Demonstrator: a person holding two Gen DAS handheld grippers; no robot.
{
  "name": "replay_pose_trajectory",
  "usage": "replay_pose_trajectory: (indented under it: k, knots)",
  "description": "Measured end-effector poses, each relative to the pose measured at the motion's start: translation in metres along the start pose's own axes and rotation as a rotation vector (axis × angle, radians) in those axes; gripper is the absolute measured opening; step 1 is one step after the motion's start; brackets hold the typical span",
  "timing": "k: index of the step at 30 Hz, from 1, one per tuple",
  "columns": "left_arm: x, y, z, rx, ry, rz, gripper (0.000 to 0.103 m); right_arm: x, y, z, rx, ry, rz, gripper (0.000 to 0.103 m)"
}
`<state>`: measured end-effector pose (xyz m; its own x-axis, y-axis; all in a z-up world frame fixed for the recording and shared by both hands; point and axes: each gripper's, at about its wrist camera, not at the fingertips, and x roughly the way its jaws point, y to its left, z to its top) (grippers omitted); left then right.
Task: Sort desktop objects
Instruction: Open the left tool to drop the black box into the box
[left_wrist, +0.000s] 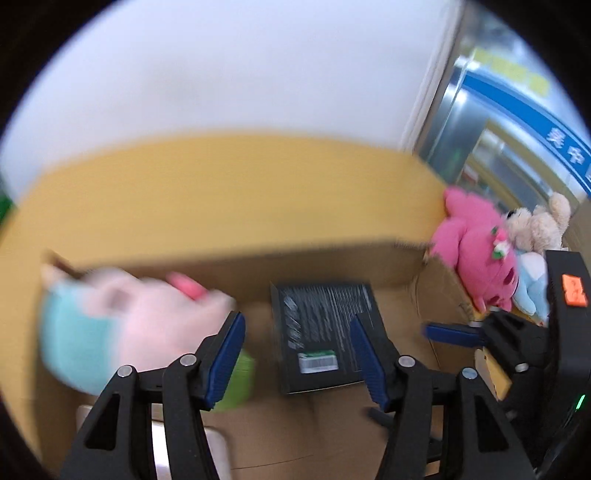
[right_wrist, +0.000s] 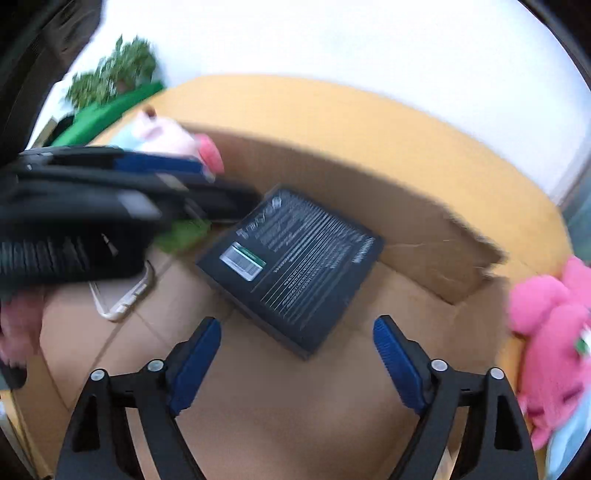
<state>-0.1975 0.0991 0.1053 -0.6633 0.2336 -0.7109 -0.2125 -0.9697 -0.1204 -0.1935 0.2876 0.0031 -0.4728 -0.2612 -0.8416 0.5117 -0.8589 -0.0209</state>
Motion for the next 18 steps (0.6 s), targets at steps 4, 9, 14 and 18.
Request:
replay_pose_trajectory:
  k: [4, 9, 14, 18]
  knots:
    - [-0.096, 0.008, -0.022, 0.023, -0.201, 0.09, 0.08, -0.076, 0.017, -0.015, 0.057, -0.194, -0.119, 0.103]
    - [-0.187, 0.008, -0.077, 0.055, -0.365, 0.154, 0.083, -0.141, 0.085, -0.039, 0.14, -0.338, -0.228, 0.103]
    - [-0.219, 0.008, -0.121, 0.037, -0.362, 0.145, 0.083, -0.163, 0.126, -0.062, 0.193, -0.347, -0.242, 0.103]
    - [-0.221, 0.002, -0.136, 0.04, -0.338, 0.17, 0.083, -0.159, 0.154, -0.076, 0.18, -0.334, -0.255, 0.103]
